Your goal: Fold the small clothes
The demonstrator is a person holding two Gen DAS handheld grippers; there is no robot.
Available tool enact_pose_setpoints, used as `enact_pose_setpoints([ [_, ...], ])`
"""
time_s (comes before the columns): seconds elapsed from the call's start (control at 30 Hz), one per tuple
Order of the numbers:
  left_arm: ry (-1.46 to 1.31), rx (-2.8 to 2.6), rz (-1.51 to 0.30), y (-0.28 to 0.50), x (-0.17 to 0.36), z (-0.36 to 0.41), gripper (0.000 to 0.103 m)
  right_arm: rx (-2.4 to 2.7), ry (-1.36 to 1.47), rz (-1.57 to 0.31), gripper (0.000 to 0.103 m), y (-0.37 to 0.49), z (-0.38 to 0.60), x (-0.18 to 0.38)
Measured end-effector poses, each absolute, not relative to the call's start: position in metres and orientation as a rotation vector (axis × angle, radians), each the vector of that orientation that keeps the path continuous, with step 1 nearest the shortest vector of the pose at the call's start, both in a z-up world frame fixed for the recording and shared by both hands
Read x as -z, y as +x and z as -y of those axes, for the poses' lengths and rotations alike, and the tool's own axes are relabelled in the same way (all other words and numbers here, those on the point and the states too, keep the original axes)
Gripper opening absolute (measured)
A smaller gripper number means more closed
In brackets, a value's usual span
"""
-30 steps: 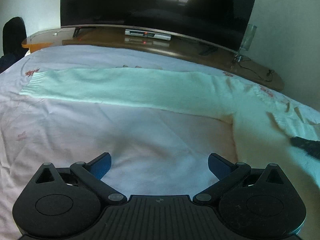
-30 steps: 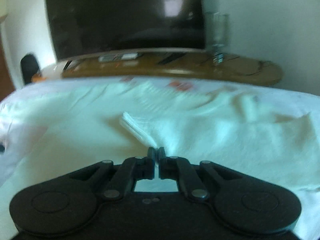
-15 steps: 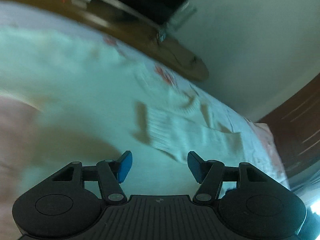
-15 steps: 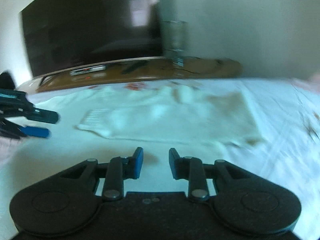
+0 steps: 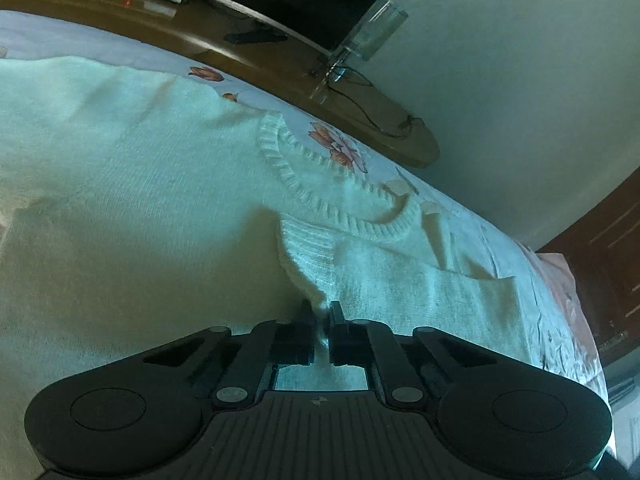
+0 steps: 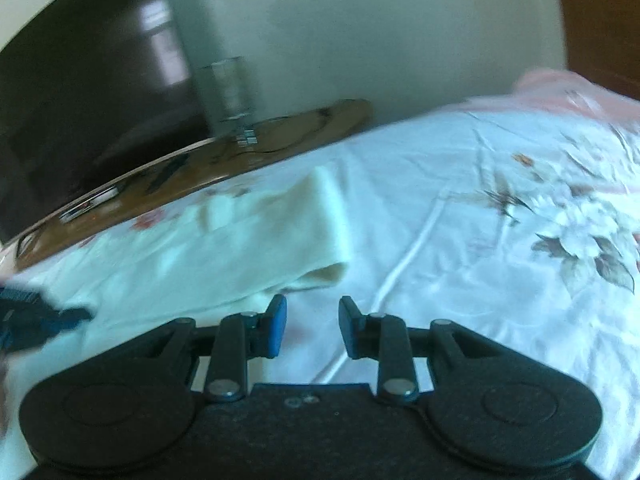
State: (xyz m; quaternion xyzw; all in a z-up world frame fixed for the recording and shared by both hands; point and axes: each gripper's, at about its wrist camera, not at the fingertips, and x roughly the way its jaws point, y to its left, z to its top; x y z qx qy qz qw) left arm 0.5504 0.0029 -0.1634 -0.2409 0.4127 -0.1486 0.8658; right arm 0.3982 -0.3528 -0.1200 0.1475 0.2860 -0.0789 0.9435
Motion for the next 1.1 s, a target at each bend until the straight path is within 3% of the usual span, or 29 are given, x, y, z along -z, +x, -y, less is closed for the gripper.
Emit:
enact_pose_setpoints([
  [0.33,-0.399,0.316,-0.757,0.546,0.124,-0.038,0.004,0.194,0.403,-0.595,0.029,0.418,0.372,0.124],
  [0.6,-0.398,0.215,-0.744,0.542,0.135,-0.087,0.004,0.112,0.379,-0.614,0.029,0.427,0.357,0.126],
  [1.1,-0.371,0.157,-0.761,0.538,0.14,-0.108,0.004,-0.013,0.305,-0.672,0.028,0.45,0.335,0.129],
])
